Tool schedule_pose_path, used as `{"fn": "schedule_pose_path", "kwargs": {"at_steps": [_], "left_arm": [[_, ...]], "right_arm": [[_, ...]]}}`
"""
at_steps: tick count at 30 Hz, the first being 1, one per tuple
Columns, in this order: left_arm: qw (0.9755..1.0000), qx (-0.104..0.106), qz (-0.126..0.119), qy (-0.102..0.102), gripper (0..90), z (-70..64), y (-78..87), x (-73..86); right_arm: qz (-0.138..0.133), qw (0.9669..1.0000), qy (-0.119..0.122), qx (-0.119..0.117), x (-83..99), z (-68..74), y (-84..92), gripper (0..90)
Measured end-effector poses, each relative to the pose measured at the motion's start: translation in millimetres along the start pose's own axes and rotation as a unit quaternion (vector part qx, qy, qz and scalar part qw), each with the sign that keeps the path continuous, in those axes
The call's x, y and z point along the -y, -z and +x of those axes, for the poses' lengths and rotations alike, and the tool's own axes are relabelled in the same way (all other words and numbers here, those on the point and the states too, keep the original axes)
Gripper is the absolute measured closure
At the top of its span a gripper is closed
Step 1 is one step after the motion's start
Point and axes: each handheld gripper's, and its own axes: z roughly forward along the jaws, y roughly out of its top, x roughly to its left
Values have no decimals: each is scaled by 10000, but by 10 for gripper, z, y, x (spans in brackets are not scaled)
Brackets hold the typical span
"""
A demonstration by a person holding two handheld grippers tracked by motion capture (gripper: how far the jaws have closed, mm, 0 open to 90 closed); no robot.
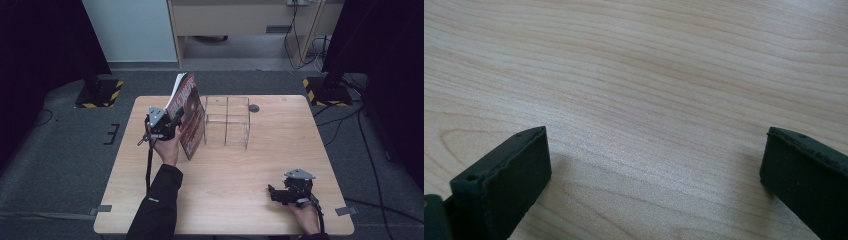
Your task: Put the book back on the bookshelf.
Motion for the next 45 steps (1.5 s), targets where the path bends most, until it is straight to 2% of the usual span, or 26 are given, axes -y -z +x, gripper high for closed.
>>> {"fn": "schedule_pose_path", "kwargs": {"at_steps": [4,8,11,17,20,24,27,34,39,42,45], "left_arm": [[10000,-19,13,31,826,42,46,10],[9999,-43,24,-91,782,40,83,20],[9999,-105,47,-96,750,59,106,31],[9997,-191,95,-75,764,121,129,39],[9997,-200,74,-130,751,133,130,43],[9997,-184,141,-103,705,132,134,46],[9996,-196,100,-177,638,135,146,40],[9998,-142,40,-120,505,152,247,2],[9997,-109,-17,-199,418,128,380,-46],[9998,-80,-34,-155,362,127,486,-84],[9997,-125,-51,-224,322,125,612,-106]], "right_arm": [[3,10000,-18,1,1,4,1,3],[0,10000,-4,1,0,1,0,3],[9,10000,-23,-4,1,4,2,3],[11,10000,-27,-4,1,5,2,3],[9,10000,-21,-5,1,4,2,3],[10,10000,-24,-6,1,4,2,3],[8,10000,-16,-4,0,3,1,3],[8,10000,-14,-5,0,3,1,3],[9,10000,-22,-5,1,4,1,3],[8,10000,-18,-5,0,3,1,3],[9,10000,-26,-6,1,5,1,3]]}}
